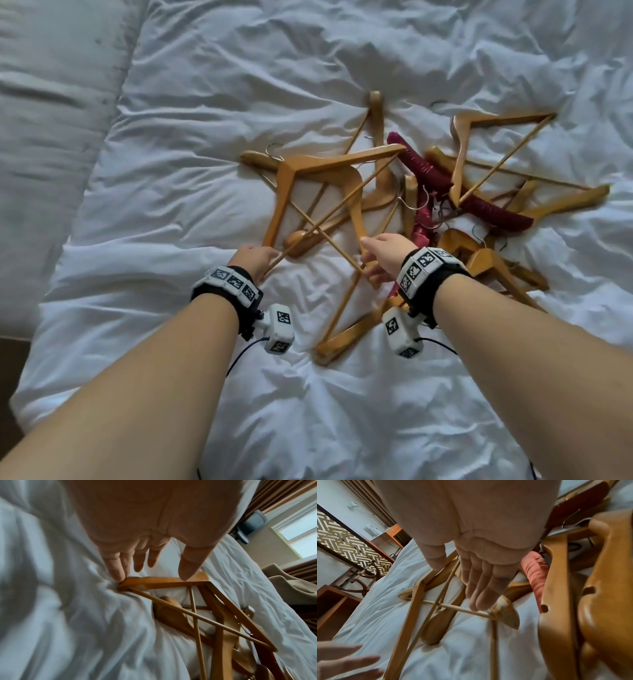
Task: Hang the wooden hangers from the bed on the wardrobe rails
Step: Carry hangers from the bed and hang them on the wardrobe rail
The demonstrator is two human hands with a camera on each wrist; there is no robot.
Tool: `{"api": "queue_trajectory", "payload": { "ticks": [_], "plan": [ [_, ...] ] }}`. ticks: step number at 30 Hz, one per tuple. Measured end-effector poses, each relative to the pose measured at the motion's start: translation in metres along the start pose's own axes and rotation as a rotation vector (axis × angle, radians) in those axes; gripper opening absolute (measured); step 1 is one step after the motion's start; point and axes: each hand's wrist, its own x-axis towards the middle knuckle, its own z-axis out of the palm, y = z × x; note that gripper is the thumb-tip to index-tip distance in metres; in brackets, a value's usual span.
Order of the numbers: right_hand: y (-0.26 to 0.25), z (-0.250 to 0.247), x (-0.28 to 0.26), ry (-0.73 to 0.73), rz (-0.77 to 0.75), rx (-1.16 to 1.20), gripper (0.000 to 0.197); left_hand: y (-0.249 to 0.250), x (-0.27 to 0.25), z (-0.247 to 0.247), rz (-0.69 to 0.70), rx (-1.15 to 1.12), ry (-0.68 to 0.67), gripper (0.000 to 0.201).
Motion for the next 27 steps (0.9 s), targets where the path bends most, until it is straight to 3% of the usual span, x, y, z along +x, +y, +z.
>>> {"api": "queue_trajectory", "payload": {
  "ticks": [4, 8, 10, 12, 16, 18, 22, 27],
  "plan": [
    [-0.002, 0.011, 0.026, 0.010, 0.069, 0.144, 0.042, -0.009, 0.026, 0.018, 0.001, -0.002, 0.013, 0.016],
    [-0.003, 0.024, 0.038, 0.000, 0.088, 0.219, 0.029, -0.021, 0.044, 0.028, -0.024, -0.032, 0.022, 0.050],
    [-0.001, 0.030, 0.042, -0.031, 0.094, 0.220, 0.028, -0.023, 0.047, 0.027, -0.008, 0.045, 0.021, 0.045],
    [-0.002, 0.034, 0.045, -0.051, 0.096, 0.231, 0.027, -0.022, 0.046, 0.027, 0.000, 0.054, -0.064, 0.024],
    [-0.003, 0.034, 0.044, -0.036, 0.083, 0.212, 0.026, -0.019, 0.028, 0.025, 0.003, -0.122, -0.256, 0.034],
    [-0.003, 0.034, 0.040, -0.038, 0.076, 0.208, 0.028, -0.016, 0.010, 0.028, 0.007, -0.243, -0.377, 0.030],
    [-0.010, 0.032, 0.023, -0.026, 0.039, 0.170, 0.037, -0.004, -0.025, 0.033, 0.028, -0.248, -0.601, 0.030],
    [-0.032, 0.017, -0.014, -0.002, -0.036, 0.223, 0.051, 0.013, -0.064, 0.037, 0.082, -0.282, -0.605, 0.036]
  ]
}}
